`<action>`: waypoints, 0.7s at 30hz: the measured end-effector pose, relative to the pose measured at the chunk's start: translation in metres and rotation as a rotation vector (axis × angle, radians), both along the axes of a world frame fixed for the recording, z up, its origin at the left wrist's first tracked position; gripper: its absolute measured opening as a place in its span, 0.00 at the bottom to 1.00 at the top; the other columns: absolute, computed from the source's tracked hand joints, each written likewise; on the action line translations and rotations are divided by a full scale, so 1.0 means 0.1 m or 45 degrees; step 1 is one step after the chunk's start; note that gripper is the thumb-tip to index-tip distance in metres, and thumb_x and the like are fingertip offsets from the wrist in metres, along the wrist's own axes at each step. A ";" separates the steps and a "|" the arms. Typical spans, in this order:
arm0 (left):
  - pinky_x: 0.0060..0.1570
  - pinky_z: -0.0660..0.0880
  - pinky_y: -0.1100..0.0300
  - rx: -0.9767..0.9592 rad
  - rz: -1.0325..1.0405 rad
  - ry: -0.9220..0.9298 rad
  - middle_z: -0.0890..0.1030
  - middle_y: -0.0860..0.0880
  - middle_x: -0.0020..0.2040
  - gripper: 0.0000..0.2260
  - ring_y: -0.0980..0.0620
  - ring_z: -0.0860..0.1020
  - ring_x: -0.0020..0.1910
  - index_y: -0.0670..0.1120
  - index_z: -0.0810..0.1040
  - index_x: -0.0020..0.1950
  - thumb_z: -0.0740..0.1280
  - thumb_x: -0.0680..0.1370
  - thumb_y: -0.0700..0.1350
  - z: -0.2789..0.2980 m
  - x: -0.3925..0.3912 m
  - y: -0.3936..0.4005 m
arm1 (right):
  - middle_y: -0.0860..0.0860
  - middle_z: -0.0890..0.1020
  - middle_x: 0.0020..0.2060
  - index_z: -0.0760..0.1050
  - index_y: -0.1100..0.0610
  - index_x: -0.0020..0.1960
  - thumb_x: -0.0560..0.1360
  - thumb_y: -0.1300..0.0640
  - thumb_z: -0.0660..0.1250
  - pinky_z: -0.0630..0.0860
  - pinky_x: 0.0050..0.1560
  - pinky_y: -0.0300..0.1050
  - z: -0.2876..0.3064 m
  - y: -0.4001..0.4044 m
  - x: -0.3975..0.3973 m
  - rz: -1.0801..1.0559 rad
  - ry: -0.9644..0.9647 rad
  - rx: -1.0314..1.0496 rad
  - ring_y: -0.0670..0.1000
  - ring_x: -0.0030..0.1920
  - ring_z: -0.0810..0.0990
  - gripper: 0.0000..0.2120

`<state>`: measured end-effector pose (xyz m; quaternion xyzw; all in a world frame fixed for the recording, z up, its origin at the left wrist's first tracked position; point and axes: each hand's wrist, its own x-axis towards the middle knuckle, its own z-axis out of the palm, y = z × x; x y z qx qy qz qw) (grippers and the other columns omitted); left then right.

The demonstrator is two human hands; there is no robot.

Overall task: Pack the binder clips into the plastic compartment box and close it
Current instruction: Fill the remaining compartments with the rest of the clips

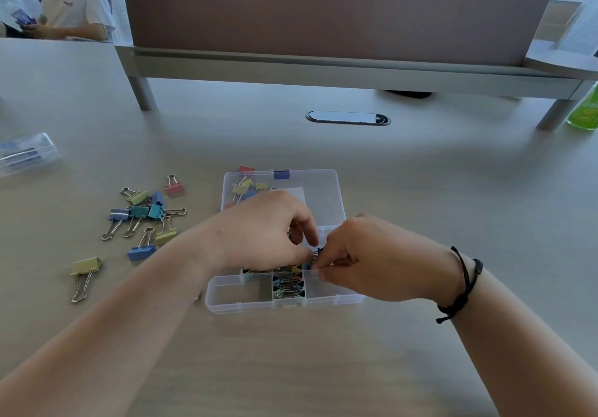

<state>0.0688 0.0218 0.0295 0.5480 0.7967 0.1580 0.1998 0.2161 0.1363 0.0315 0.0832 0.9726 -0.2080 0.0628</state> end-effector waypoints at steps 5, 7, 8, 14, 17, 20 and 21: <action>0.32 0.65 0.67 -0.007 0.000 -0.004 0.81 0.57 0.43 0.08 0.69 0.73 0.29 0.57 0.83 0.49 0.75 0.72 0.54 0.01 0.00 0.02 | 0.45 0.79 0.30 0.84 0.43 0.51 0.76 0.52 0.67 0.68 0.33 0.32 0.03 0.05 0.01 -0.060 0.015 -0.086 0.44 0.33 0.74 0.09; 0.32 0.65 0.67 -0.003 -0.003 0.004 0.81 0.57 0.42 0.07 0.69 0.73 0.30 0.57 0.83 0.49 0.75 0.72 0.55 0.00 0.00 0.01 | 0.49 0.79 0.31 0.84 0.42 0.52 0.76 0.51 0.67 0.69 0.33 0.34 0.01 0.05 0.01 -0.053 0.011 -0.065 0.45 0.33 0.74 0.09; 0.32 0.65 0.67 -0.001 -0.004 0.007 0.81 0.57 0.42 0.08 0.69 0.73 0.30 0.57 0.83 0.49 0.75 0.72 0.55 0.00 -0.01 0.01 | 0.49 0.79 0.32 0.84 0.42 0.51 0.76 0.51 0.67 0.69 0.33 0.34 0.01 0.05 0.01 -0.054 0.014 -0.071 0.45 0.33 0.73 0.09; 0.33 0.67 0.65 0.052 -0.020 -0.083 0.80 0.57 0.43 0.08 0.66 0.73 0.29 0.59 0.80 0.53 0.73 0.74 0.54 0.00 -0.03 -0.01 | 0.50 0.82 0.31 0.85 0.45 0.45 0.75 0.53 0.70 0.69 0.31 0.35 0.06 0.09 0.03 -0.070 0.195 -0.274 0.48 0.29 0.73 0.05; 0.36 0.73 0.62 0.231 0.035 -0.335 0.79 0.56 0.45 0.08 0.58 0.75 0.32 0.58 0.76 0.58 0.67 0.80 0.49 0.03 -0.03 -0.02 | 0.53 0.80 0.29 0.84 0.48 0.43 0.75 0.52 0.71 0.68 0.29 0.38 0.03 0.10 0.01 -0.131 0.386 -0.319 0.49 0.26 0.70 0.04; 0.35 0.71 0.61 0.435 0.198 -0.757 0.78 0.55 0.42 0.09 0.55 0.74 0.35 0.55 0.73 0.62 0.62 0.82 0.52 0.11 0.02 0.00 | 0.52 0.78 0.27 0.83 0.50 0.45 0.73 0.53 0.74 0.67 0.27 0.36 0.02 0.09 -0.03 -0.270 0.640 -0.463 0.44 0.24 0.68 0.02; 0.35 0.69 0.61 0.458 0.215 -0.877 0.78 0.53 0.45 0.14 0.54 0.74 0.37 0.55 0.71 0.64 0.60 0.81 0.58 0.12 0.04 0.00 | 0.48 0.77 0.27 0.82 0.49 0.47 0.72 0.52 0.75 0.68 0.28 0.36 0.02 0.07 -0.03 -0.281 0.691 -0.482 0.44 0.25 0.68 0.05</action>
